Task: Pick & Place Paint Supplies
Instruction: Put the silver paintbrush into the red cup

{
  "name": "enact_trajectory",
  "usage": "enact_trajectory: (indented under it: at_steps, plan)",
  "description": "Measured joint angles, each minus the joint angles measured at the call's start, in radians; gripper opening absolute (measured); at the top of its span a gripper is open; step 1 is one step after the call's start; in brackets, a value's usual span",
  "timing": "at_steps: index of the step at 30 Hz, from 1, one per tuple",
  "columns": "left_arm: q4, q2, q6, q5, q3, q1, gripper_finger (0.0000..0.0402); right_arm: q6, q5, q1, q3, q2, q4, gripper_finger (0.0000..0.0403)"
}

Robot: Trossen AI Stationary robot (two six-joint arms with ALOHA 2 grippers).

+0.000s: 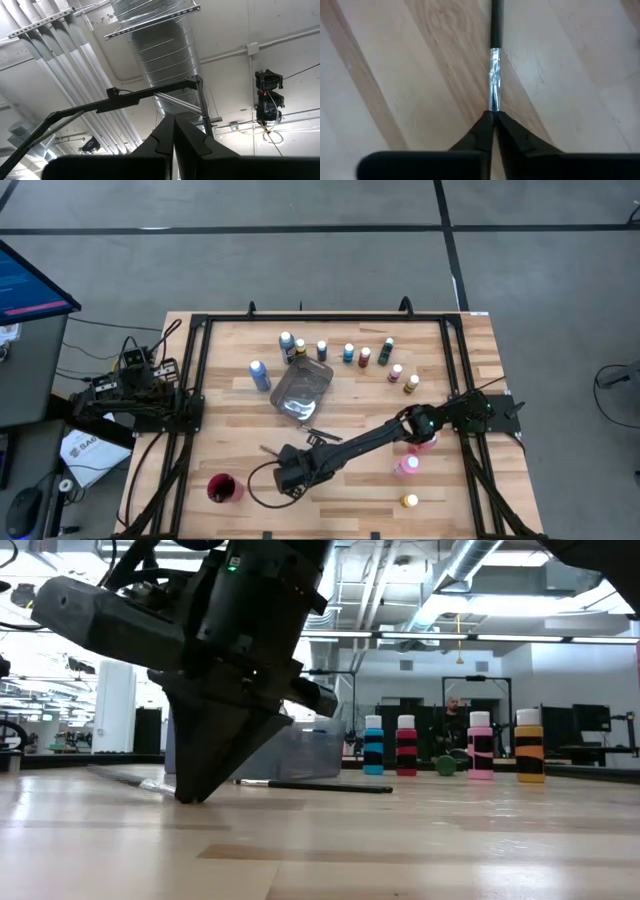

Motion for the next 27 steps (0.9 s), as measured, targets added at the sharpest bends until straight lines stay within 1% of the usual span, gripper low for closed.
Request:
enact_trajectory:
  at_steps: [2,3,6,9,11,14,16,18,22,25,27]
  plan:
    - [0.0,0.0,0.0,0.0,0.0,0.0,0.0003,0.009,-0.027,-0.008,0.0,0.0,-0.001,0.0009]
    - [0.0,0.0,0.0,0.0,0.0,0.0,0.0003,0.016,-0.06,-0.016,0.0,-0.002,-0.002,0.0009]
    - [0.0,0.0,0.0,0.0,0.0,0.0,0.0003,0.018,-0.181,-0.041,-0.003,-0.025,-0.01,0.0003]
    - [0.0,0.0,0.0,0.0,0.0,0.0,0.0003,0.026,-0.339,-0.061,-0.01,-0.06,-0.033,0.0002]
    - [0.0,0.0,0.0,0.0,0.0,0.0,0.0003,0.035,-0.421,-0.071,-0.013,-0.076,-0.007,0.0001]
    - [0.0,0.0,0.0,0.0,0.0,0.0,0.0003,0.069,-0.505,-0.093,-0.013,-0.147,0.004,0.0001]
    - [0.0,0.0,0.0,0.0,0.0,0.0,0.0003,0.102,-0.558,-0.109,-0.004,-0.199,0.043,0.0001]
    - [0.0,0.0,0.0,0.0,0.0,0.0,0.0003,0.137,-0.592,-0.118,-0.004,-0.238,0.057,0.0]
    - [0.0,0.0,0.0,0.0,0.0,0.0,0.0003,0.226,-0.653,-0.124,-0.01,-0.279,0.182,0.0]
    - [0.0,0.0,0.0,0.0,0.0,0.0,0.0003,0.315,-0.724,-0.127,-0.005,-0.312,0.339,0.0]
    - [0.0,0.0,0.0,0.0,0.0,0.0,0.0003,0.392,-0.767,-0.128,-0.004,-0.313,0.475,0.0]
